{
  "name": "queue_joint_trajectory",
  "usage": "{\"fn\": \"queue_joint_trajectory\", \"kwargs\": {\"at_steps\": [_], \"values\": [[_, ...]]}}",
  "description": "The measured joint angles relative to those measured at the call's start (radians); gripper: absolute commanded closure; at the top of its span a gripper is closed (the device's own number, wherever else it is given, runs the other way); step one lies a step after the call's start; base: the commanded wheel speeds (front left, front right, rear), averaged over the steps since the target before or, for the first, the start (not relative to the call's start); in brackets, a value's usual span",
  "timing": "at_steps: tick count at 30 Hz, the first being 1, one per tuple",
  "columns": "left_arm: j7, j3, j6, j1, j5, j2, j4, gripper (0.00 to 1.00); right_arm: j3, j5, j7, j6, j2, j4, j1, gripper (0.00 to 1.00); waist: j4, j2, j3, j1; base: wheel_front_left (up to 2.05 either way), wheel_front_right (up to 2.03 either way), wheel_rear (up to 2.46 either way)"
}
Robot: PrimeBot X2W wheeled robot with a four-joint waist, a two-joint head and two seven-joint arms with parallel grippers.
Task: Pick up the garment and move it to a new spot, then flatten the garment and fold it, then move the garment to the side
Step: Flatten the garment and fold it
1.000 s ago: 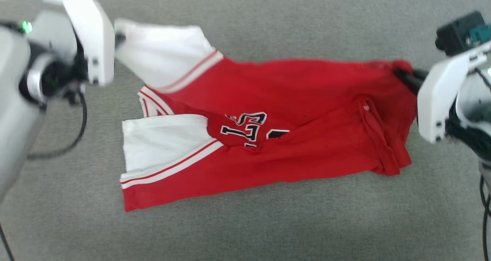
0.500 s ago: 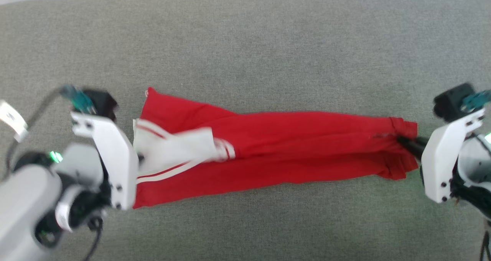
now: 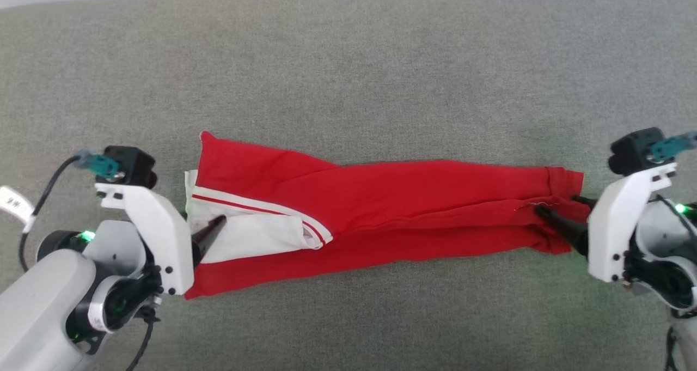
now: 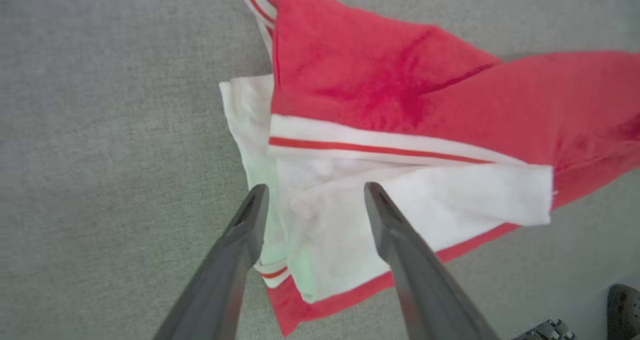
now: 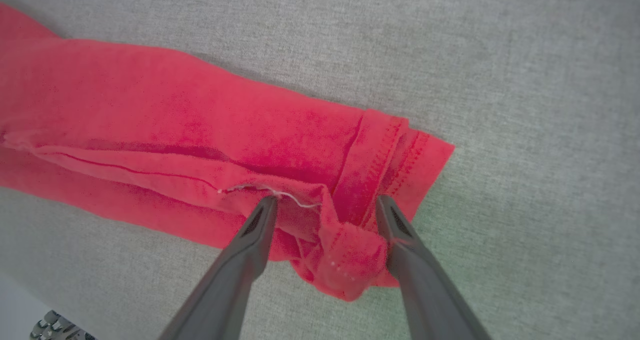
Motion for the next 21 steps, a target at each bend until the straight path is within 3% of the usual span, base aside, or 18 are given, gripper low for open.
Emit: {"fn": "queue_joint_trajectory", "kwargs": {"at_steps": [11,15,21], "values": [[-0.399,0.099,-0.07,0.133,0.072,0.008,-0.043,0.0,-0.143,0.006,0.052,0.0,0.03,0.058,0.021,0.0,0.03,0.0,-0.009,0.0,0.0,0.0,0.0],[-0.597,0.135,-0.081,0.216,0.121,-0.009,-0.039,0.0,-0.133,0.015,0.054,0.0,0.036,0.155,-0.001,0.0,0.061,0.0,-0.01,0.0,0.0,0.0,0.0],[-0.783,0.166,-0.081,0.298,0.154,-0.045,-0.013,0.0,-0.064,0.036,0.045,0.0,0.013,0.266,-0.061,0.0,0.104,0.0,-0.009,0.0,0.0,0.0,0.0]]}}
